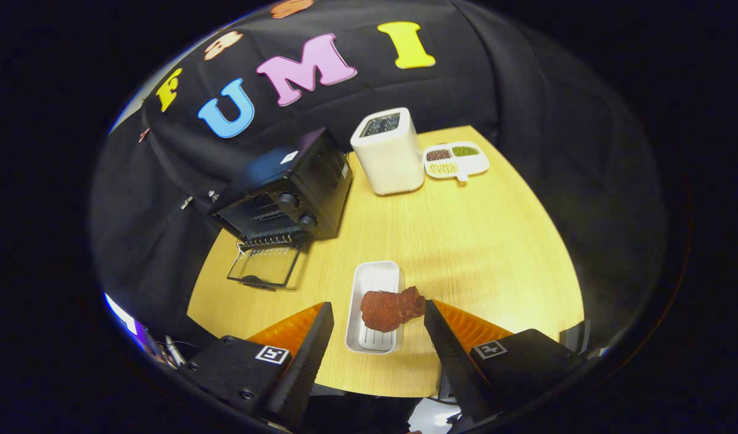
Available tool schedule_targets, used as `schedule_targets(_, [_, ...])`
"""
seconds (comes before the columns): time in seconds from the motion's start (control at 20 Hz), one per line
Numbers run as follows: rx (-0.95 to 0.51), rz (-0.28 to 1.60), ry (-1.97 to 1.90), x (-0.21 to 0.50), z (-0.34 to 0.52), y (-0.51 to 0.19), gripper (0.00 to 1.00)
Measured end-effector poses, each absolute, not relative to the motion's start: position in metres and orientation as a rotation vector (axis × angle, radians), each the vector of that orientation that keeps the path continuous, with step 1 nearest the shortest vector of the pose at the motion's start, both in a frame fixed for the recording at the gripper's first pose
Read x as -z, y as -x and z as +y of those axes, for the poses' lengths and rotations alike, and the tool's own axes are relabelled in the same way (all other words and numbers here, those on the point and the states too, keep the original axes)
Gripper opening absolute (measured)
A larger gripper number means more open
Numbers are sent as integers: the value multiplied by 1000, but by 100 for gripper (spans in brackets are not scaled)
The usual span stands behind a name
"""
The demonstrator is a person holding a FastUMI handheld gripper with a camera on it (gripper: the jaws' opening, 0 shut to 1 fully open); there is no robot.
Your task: Open the toaster oven, put the food inside, and close the toaster oven door.
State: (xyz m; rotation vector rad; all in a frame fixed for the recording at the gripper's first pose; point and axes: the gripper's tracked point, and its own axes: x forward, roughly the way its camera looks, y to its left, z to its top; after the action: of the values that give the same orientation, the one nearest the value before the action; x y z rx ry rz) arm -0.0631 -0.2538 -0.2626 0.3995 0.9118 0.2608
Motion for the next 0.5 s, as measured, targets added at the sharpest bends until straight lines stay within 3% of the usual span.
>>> schedule_targets(0.05, [-268,950,-421,273,-259,57,89])
schedule_targets(0.15, [-303,1032,-450,293,-259,51,87])
schedule_targets(0.3, [-354,1157,-463,318,-256,54,72])
schedule_targets(0.45, [-364,1219,-512,331,-251,51,49])
schedule_targets(0.5, [-379,1227,-542,329,-248,53,49])
